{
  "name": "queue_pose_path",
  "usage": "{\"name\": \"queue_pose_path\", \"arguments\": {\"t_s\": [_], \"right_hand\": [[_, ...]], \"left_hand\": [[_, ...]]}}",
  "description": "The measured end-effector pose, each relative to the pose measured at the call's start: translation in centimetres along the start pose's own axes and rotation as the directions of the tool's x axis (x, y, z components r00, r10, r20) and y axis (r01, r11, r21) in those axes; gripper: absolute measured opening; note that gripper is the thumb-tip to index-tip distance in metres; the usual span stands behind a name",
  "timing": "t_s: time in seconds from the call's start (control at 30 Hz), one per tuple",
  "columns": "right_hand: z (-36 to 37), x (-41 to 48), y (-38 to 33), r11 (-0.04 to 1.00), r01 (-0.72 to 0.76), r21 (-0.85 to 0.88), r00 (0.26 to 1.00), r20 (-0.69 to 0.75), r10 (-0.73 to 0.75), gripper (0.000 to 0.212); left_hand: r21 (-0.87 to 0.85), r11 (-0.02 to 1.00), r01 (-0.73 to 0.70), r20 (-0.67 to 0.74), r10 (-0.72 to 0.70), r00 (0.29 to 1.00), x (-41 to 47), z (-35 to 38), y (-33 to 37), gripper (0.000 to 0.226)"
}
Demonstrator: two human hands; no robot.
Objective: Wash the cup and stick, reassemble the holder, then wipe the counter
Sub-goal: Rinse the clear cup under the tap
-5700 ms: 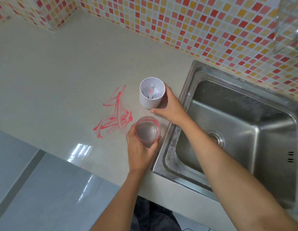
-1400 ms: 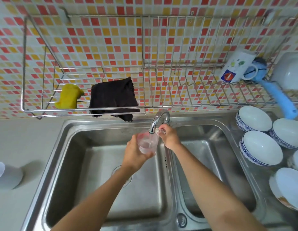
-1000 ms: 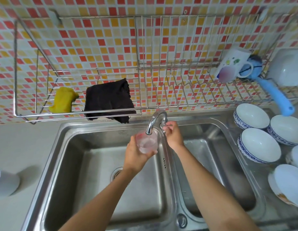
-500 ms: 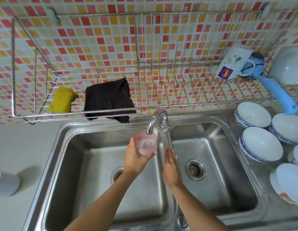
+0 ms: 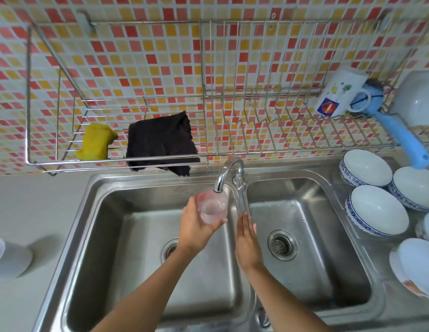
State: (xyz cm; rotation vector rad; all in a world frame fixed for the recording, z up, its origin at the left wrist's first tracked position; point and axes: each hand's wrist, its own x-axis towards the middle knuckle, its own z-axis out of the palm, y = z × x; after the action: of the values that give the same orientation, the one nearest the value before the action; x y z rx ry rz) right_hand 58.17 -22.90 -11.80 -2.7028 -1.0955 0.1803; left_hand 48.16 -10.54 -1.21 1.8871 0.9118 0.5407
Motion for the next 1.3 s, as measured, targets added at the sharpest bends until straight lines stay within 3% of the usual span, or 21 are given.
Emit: {"name": "queue_pose_path", "arguments": {"t_s": [0.17, 0.43, 0.57, 0.67, 0.8, 0.97, 1.1, 1.3], "right_hand": [[-0.1, 0.1, 0.2, 1.0, 0.029, -0.01, 0.996, 0.085, -0.028, 0.071], [1.1, -3.7, -2.4, 0.971, 0.212, -0.11, 0.968, 0.16, -0.193, 0.078], [2.4, -6.1, -4.6, 0.967, 0.243, -0.081, 0.953, 0.203, -0.223, 0.076], [2.7, -7.6, -5.4, 0.966, 0.25, -0.061, 0.95, 0.206, -0.233, 0.072], [3.1, -9.4, -6.0, 0.965, 0.257, -0.047, 0.949, 0.203, -0.243, 0.069], [3.2, -10.6, -6.5, 0.966, 0.258, -0.016, 0.948, 0.198, -0.25, 0.075], [3.3, -10.9, -6.6, 0.969, 0.246, -0.022, 0.95, 0.202, -0.237, 0.078], [3.5, -11.2, -7.0, 0.974, 0.218, -0.053, 0.962, 0.181, -0.206, 0.08]], "left_hand": [[0.067, 0.997, -0.028, -0.041, 0.031, 0.999, -0.5, -1.6, -1.3, 0.076], [0.378, 0.917, 0.128, -0.012, -0.134, 0.991, -3.5, -6.4, -6.6, 0.078], [0.674, 0.729, 0.115, 0.006, -0.161, 0.987, -5.7, -8.8, -8.4, 0.08], [0.767, 0.639, 0.052, 0.052, -0.143, 0.988, -7.2, -10.2, -9.3, 0.08], [0.841, 0.54, 0.0, 0.079, -0.123, 0.989, -9.4, -11.4, -10.7, 0.085], [0.931, 0.324, -0.167, 0.151, 0.074, 0.986, -10.8, -12.7, -11.9, 0.085], [0.952, 0.148, -0.27, 0.25, 0.139, 0.958, -11.2, -13.2, -11.3, 0.087], [0.947, 0.033, -0.319, 0.306, 0.211, 0.928, -11.2, -14.7, -10.3, 0.09]]}}
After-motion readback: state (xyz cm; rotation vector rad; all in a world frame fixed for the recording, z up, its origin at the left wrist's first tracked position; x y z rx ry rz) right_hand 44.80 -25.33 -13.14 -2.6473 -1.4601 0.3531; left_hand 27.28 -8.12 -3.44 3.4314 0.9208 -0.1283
